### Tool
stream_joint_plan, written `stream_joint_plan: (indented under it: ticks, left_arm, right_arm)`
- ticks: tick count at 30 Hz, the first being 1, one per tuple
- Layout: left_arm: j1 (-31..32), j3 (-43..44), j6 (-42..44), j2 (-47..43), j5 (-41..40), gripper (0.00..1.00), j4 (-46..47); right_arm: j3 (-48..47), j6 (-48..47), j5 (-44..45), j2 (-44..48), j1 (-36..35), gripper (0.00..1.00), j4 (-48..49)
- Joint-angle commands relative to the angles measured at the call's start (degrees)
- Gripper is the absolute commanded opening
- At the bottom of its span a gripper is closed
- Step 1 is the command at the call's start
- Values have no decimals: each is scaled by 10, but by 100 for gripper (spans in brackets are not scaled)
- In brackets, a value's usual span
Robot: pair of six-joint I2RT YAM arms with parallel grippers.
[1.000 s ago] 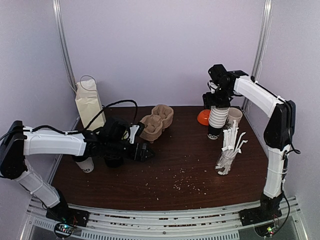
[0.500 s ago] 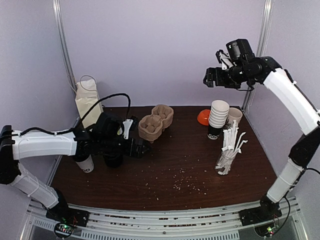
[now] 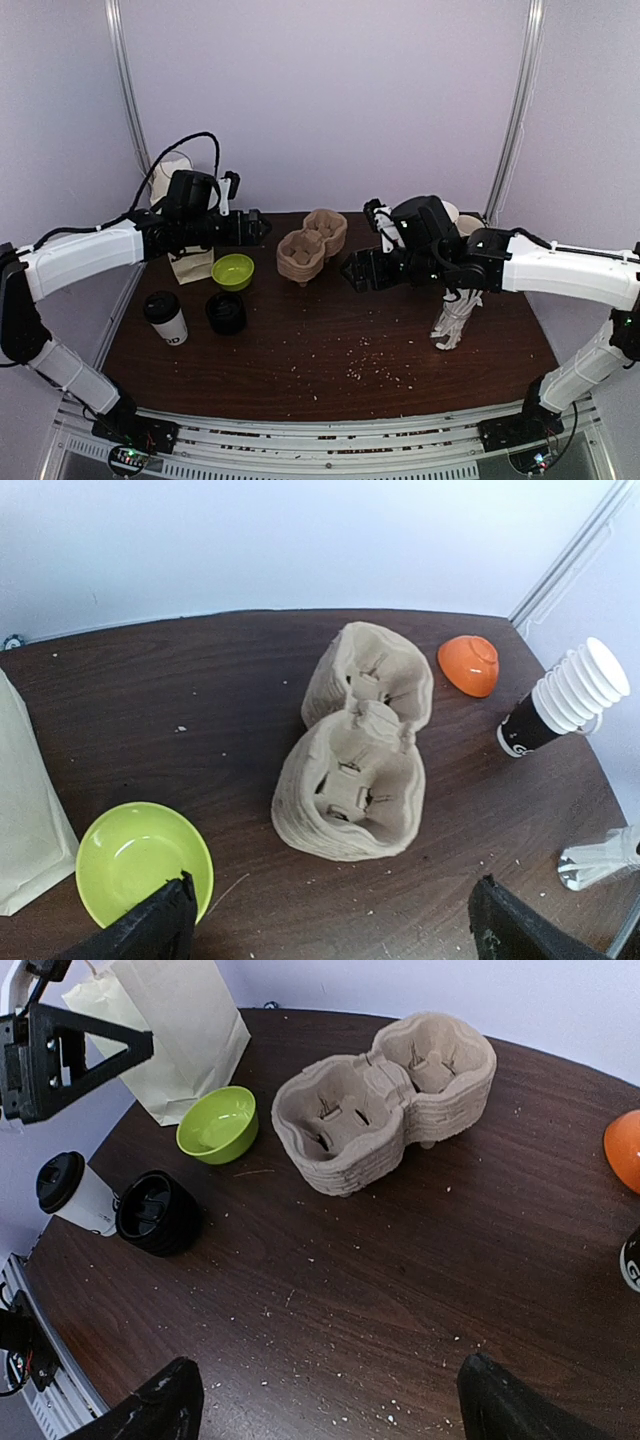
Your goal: Pack the takeout coffee
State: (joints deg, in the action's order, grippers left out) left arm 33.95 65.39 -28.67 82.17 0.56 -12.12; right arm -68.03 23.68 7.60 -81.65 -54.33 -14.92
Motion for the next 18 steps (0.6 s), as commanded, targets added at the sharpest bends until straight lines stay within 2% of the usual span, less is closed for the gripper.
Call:
stream_joint_plan:
  ticks: [1,8,18]
  left_arm:
    - [-28,43,16,47,28,98,5]
    - [-55,92,36,125,52,97,6]
    - [-74,167,42,221,82,96,23]
  right_arm:
    - [41,46,1,1,-6,90,112]
    - [88,51,15,6,-8,90,151]
    - [93,49,31,12,-8,91,177]
